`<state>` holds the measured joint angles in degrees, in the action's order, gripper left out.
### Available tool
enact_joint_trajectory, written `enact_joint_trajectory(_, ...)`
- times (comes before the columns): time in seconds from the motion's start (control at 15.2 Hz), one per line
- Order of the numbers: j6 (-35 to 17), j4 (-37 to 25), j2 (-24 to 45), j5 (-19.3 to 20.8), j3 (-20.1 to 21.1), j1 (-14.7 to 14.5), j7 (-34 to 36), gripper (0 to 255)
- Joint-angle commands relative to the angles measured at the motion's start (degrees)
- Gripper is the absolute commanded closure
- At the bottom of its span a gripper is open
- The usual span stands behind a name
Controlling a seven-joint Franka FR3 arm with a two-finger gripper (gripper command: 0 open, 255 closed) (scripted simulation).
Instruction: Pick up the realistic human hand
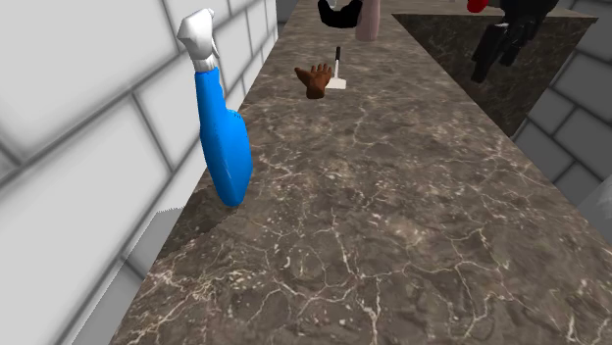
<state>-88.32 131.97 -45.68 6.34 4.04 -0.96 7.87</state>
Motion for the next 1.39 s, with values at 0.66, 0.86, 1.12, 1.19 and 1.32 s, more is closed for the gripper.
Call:
enact_joint_trajectory(0.66,-7.15,-11.46,19.18,-4.1,8.92,1.98,17.77,0)
enact_joint_trajectory(0.86,-8.37,-16.54,25.62,-3.92,11.22,2.66,23.01,0)
enact_joint_trajectory(1.12,-9.09,-24.57,34.7,-2.59,13.8,3.19,30.01,0)
enact_joint_trajectory(1.19,-9.09,-26.82,37.06,-2.08,14.35,3.21,31.75,0)
enact_joint_trajectory(1.32,-8.84,-31.64,41.89,-0.87,15.29,3.1,35.17,0)
